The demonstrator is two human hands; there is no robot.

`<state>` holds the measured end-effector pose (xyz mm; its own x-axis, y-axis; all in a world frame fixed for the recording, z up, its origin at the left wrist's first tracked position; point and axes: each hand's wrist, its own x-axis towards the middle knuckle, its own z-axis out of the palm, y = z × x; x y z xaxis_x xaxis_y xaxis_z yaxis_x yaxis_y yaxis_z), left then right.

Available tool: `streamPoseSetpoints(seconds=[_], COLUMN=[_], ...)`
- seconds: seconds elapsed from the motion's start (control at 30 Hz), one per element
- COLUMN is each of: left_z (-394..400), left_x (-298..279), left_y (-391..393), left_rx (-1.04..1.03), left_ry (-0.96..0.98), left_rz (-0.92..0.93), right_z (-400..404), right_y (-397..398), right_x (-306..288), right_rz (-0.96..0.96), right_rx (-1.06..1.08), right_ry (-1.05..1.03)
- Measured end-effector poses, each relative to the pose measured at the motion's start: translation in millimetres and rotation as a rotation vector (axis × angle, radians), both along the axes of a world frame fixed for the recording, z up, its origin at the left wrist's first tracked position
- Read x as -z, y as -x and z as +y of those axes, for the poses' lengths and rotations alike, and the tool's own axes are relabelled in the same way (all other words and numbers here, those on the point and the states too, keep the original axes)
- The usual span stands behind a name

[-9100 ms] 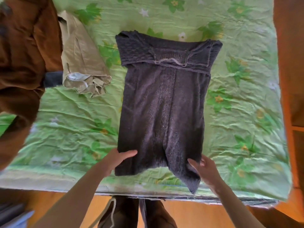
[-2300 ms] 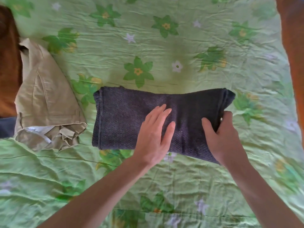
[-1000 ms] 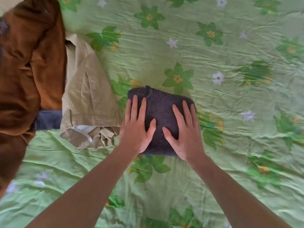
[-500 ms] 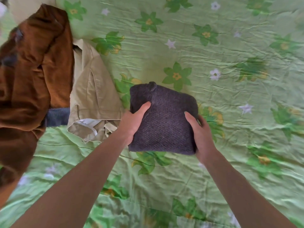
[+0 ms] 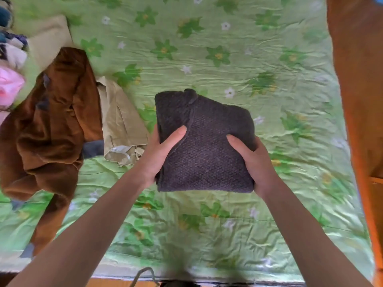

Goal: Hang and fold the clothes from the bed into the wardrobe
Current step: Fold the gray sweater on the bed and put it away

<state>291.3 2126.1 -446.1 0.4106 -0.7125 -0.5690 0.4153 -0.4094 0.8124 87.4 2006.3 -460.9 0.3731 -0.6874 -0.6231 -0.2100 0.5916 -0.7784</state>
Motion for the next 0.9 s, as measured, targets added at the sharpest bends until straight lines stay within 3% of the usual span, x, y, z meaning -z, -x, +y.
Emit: streamPoseSetpoints(seconds=[0.23,0.4,0.57,0.9], left_z=[-10,-19,-14,-8], left_x=[-120,-182,-222,-249], left_y=[99,181,272,471], left_rx=[-0.002,0.118,0.21,0.303], left_ry=[0.073,0.12,0.145,0.258], left_rz=[0.076,0.145,0.155,0.031], right_z=[32,56,80,105], right_y=[117,199,294,497], right_x=[-154,-217,-249,-274], right_rz=[-0.147,-0.121,-0.164,-0.21], right_rx=[0.077,0.221,0.347,0.426], right_ry=[-0.052,0.124,0.204,0.2])
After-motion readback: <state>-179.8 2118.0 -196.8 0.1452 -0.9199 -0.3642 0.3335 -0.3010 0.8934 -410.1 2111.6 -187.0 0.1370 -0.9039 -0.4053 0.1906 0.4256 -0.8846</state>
